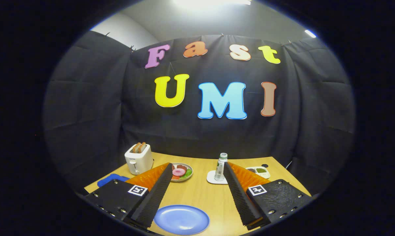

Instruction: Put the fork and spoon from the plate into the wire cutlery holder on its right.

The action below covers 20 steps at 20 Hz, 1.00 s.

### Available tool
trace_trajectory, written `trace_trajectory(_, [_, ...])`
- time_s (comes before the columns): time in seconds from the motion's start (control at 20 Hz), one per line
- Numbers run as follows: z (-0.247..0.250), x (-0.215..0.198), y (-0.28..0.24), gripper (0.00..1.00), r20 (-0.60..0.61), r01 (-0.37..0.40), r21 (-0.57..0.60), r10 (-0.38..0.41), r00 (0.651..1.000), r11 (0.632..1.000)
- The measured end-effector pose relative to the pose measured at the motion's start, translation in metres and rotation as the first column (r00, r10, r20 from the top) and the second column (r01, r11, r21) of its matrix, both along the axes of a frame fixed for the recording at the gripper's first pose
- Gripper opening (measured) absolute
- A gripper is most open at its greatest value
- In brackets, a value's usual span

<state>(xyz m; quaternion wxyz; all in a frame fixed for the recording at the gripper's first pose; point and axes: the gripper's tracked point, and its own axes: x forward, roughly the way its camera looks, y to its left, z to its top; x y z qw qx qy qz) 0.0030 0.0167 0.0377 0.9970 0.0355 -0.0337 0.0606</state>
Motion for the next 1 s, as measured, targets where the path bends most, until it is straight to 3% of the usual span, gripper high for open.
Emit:
trace_trajectory(0.25, [-0.013,-0.004,0.0,0.95,-0.05,0.002,-0.008,-0.003,0.999,1.0])
trace_trajectory(0.65, [-0.019,-0.014,0.032,0.96,-0.068,-0.104,-0.029,0.101,0.993,0.994])
trace_trajectory(1.0, [-0.022,-0.01,0.033,0.96,-0.09,-0.083,-0.04,0.079,0.993,0.996])
